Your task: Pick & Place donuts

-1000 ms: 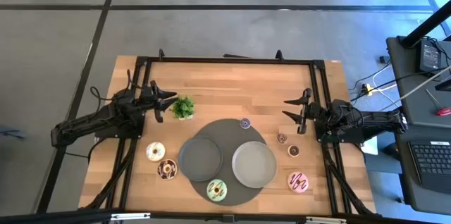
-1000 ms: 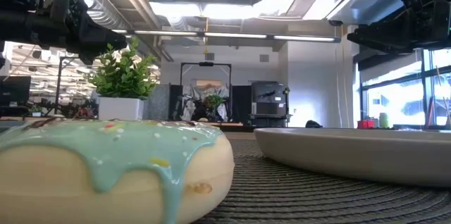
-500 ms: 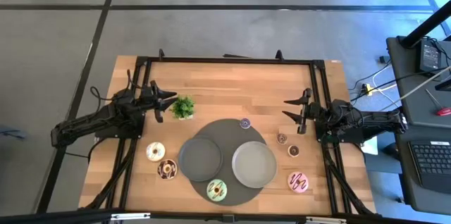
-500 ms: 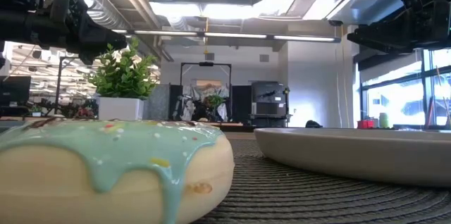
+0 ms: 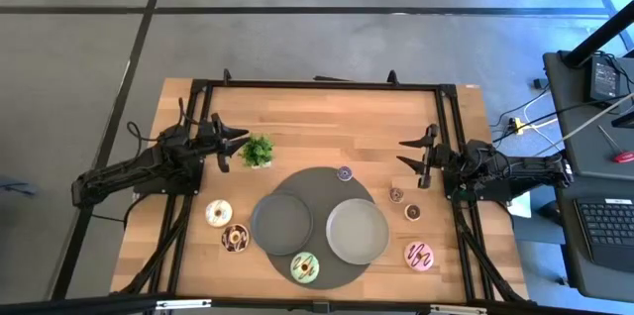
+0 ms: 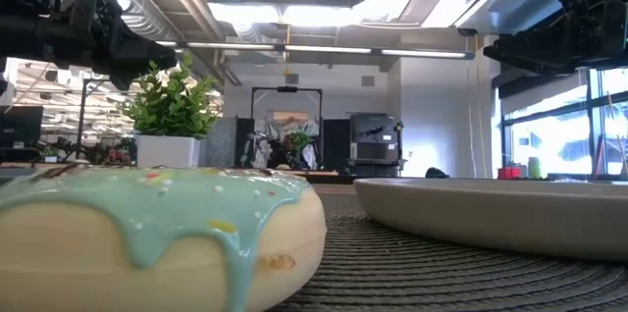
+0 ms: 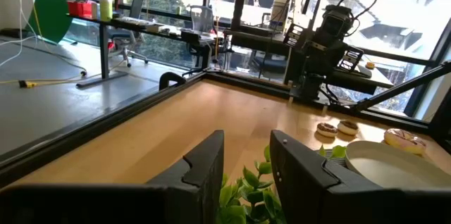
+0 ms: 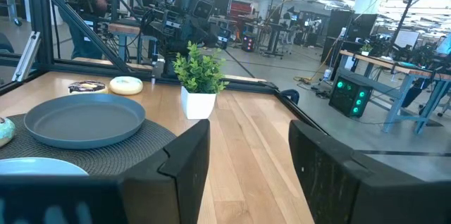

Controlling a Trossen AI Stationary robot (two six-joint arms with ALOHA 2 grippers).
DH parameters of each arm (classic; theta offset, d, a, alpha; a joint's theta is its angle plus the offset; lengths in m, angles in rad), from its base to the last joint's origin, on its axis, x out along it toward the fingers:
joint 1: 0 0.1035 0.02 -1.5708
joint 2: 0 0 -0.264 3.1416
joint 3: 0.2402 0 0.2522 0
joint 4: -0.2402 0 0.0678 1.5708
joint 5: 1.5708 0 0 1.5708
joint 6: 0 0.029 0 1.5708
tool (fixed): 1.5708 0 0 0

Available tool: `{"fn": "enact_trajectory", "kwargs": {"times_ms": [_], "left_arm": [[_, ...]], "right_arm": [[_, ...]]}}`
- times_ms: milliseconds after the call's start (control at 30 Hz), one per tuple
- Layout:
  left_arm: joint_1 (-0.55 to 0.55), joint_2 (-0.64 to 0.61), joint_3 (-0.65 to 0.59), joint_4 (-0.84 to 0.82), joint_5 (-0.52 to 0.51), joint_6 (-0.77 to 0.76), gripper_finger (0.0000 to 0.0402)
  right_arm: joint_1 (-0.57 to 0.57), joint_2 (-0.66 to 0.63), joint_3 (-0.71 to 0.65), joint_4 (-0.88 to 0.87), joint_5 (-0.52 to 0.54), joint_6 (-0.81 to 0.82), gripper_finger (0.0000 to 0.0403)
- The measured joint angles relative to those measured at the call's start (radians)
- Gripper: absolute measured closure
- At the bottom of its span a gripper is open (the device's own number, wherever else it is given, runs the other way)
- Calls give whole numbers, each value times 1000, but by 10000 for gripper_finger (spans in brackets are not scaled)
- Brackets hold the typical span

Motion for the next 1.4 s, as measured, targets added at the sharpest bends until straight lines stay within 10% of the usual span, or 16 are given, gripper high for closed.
{"fn": "enact_trajectory", "kwargs": {"times_ms": [700,1400], "left_arm": [[0,0,0,0,0,0,290],[0,0,0,0,0,0,290]], "right_arm": [[0,0,0,88,-9,249,208],[0,0,0,292,-16,158,208]]}}
